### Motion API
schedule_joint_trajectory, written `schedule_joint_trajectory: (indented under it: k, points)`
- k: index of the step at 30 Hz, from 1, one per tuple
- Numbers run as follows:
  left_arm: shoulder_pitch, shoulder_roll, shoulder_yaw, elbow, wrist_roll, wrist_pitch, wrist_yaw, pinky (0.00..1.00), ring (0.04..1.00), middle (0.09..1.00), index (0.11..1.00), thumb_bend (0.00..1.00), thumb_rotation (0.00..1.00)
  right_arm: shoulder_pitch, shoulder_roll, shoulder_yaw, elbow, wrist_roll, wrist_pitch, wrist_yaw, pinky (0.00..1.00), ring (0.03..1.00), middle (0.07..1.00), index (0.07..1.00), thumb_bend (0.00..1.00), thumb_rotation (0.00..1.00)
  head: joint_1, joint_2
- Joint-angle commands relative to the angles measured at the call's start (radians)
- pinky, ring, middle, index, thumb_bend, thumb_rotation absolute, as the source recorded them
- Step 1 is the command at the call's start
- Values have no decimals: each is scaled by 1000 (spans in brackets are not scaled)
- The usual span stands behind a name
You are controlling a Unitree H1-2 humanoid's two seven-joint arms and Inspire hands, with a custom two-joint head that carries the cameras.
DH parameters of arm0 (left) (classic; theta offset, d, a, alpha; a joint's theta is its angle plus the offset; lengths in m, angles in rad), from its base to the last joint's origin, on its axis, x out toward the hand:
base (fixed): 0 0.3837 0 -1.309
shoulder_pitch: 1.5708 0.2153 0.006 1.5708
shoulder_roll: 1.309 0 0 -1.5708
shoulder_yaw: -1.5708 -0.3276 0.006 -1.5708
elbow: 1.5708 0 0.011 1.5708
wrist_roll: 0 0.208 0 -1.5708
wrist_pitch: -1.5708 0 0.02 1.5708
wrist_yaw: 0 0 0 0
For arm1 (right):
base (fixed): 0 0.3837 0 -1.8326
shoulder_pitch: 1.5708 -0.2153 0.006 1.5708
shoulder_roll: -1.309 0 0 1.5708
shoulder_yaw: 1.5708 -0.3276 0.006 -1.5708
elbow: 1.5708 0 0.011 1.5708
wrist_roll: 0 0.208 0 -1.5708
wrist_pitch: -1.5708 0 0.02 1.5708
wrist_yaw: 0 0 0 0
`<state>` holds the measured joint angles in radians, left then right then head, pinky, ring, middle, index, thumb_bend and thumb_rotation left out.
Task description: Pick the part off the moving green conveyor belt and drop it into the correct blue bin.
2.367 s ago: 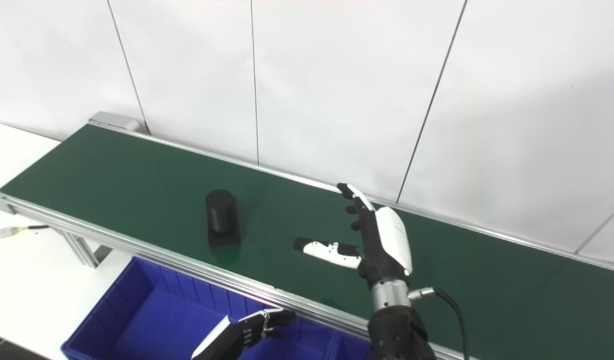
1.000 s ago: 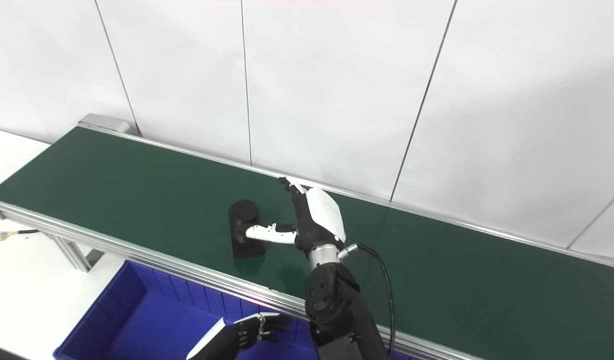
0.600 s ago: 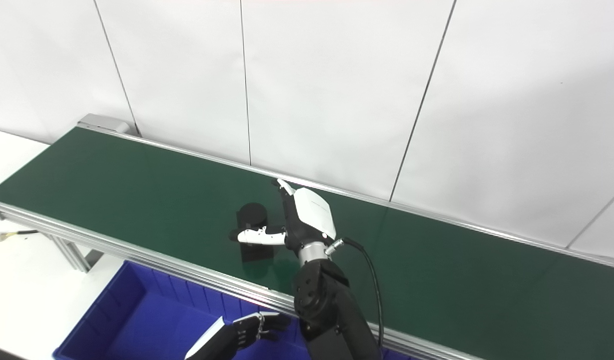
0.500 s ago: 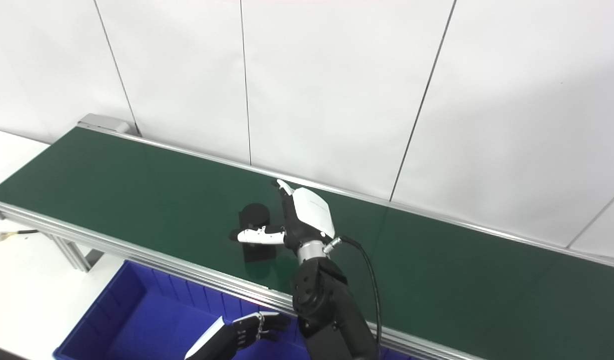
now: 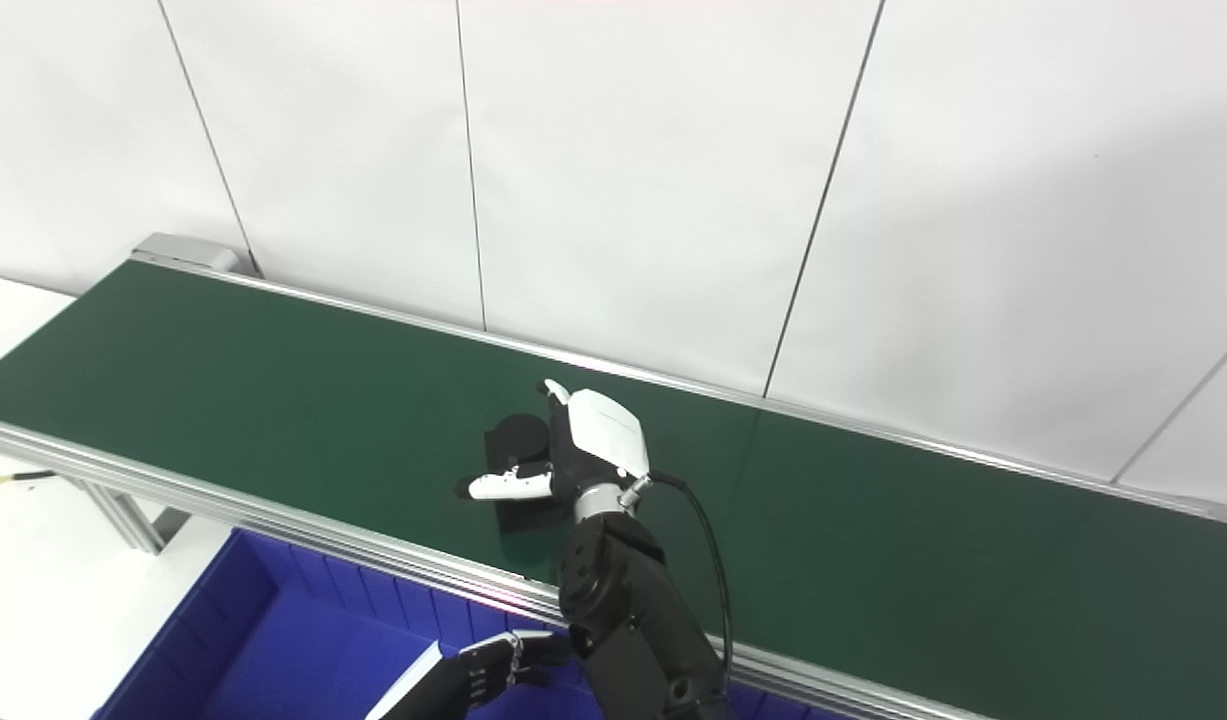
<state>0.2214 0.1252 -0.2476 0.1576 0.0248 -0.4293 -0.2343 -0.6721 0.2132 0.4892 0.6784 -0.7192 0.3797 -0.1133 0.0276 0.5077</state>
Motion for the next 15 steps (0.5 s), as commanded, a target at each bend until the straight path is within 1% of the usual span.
schedule_joint_trajectory:
  k: [1, 2, 5, 7, 8, 9, 10, 11, 12, 13, 14, 15]
  points:
    - [-4, 4, 1, -29, 1, -40, 11, 807, 845, 842, 788, 910, 130, -59, 22, -4, -4, 5, -41, -45, 755, 803, 863, 898, 905, 428, 1, 2]
    - [-3, 3, 0, -30, 2, -40, 13, 811, 847, 843, 789, 911, 134, -59, 20, -5, 8, 8, -41, -48, 754, 802, 862, 897, 903, 422, 2, 4]
    - [1, 1, 1, -34, -4, -40, 12, 828, 856, 848, 791, 913, 141, -58, 14, -8, 28, 18, -44, -60, 694, 770, 844, 893, 886, 415, 4, 8]
    - [3, -2, 2, -35, -7, -40, 12, 838, 860, 849, 789, 914, 133, -55, 10, -11, 42, 26, -51, -72, 579, 716, 813, 884, 855, 388, 5, 12]
    - [3, -2, 2, -36, -5, -40, 14, 842, 862, 850, 788, 912, 132, -54, 10, -16, 50, 33, -56, -80, 531, 687, 794, 880, 831, 355, 5, 12]
    - [4, -2, 3, -37, -5, -40, 14, 841, 862, 851, 788, 911, 134, -51, 9, -22, 57, 41, -67, -95, 510, 672, 784, 874, 808, 317, 5, 12]
    - [4, -2, 2, -37, -3, -40, 15, 838, 861, 851, 787, 910, 134, -47, 8, -28, 65, 49, -85, -117, 470, 626, 748, 854, 771, 238, 6, 13]
    - [4, -3, 3, -37, -6, -40, 13, 838, 861, 851, 788, 907, 136, -45, 7, -31, 73, 53, -103, -137, 415, 554, 689, 828, 748, 169, 6, 14]
    - [4, -4, 5, -37, -10, -40, 11, 841, 863, 851, 789, 906, 136, -40, 3, -30, 86, 52, -147, -181, 366, 485, 625, 803, 726, 106, 6, 14]
    - [4, -6, 6, -36, -14, -40, 9, 837, 862, 851, 786, 909, 134, -37, 0, -27, 100, 49, -184, -219, 310, 406, 539, 693, 620, 43, 6, 15]
    - [4, -7, 7, -35, -19, -40, 5, 835, 862, 852, 786, 909, 134, -36, -3, -25, 113, 48, -217, -253, 294, 383, 511, 595, 573, 22, 6, 15]
    - [2, -7, 7, -34, -20, -40, 4, 835, 863, 853, 787, 907, 135, -31, -4, -26, 124, 47, -251, -296, 288, 381, 470, 571, 544, 11, 6, 15]
